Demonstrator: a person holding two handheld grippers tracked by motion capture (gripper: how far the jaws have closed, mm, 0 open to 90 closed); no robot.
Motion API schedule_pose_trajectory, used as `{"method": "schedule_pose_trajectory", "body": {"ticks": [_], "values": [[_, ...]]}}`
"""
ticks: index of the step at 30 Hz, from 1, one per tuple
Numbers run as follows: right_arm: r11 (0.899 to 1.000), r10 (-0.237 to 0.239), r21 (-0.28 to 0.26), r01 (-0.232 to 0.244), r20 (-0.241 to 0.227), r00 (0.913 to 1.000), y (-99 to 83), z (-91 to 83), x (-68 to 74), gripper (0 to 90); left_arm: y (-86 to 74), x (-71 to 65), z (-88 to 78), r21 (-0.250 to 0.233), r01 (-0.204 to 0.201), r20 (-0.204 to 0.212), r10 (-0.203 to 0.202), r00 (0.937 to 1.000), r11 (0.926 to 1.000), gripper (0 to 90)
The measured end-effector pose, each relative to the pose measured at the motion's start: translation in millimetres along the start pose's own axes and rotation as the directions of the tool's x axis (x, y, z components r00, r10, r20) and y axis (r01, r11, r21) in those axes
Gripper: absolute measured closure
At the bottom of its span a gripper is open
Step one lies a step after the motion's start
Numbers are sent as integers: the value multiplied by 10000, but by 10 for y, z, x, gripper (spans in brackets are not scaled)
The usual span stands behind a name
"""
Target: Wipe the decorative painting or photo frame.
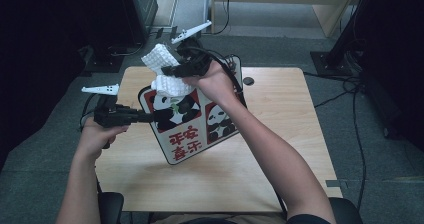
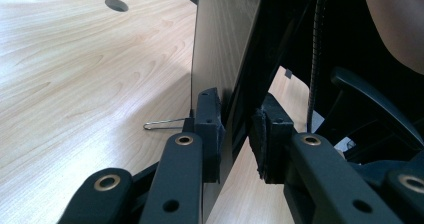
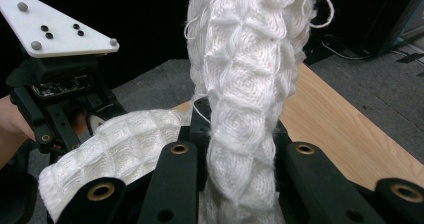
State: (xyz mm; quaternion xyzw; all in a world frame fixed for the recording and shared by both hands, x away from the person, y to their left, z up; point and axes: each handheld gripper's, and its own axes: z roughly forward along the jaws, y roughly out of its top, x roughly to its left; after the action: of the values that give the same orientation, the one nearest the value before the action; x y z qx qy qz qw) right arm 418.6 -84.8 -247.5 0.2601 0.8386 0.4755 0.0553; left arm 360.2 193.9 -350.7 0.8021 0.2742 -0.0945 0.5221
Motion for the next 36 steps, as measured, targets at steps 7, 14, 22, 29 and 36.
{"method": "schedule_pose_trajectory", "body": {"ticks": [7,14,22,29,36], "values": [[10000,39,-28,-38,197,9998,-25,-53,-73,750,-2,5,1,2,12,30,-12,10000,10000,754],[9999,117,-80,-114,339,9994,-48,-92,-121,752,-3,3,3,9,15,43,-15,10000,10000,753],[9998,160,-153,-154,423,9990,-79,-142,-176,752,-6,5,6,-12,79,74,-79,9999,10000,752],[9995,202,-262,-189,499,9986,-108,-179,-226,750,-9,8,6,20,75,82,-75,9999,10000,752],[9992,221,-351,-201,591,9980,-135,-217,-279,750,-10,10,5,39,92,67,-92,9999,10000,752]]}}
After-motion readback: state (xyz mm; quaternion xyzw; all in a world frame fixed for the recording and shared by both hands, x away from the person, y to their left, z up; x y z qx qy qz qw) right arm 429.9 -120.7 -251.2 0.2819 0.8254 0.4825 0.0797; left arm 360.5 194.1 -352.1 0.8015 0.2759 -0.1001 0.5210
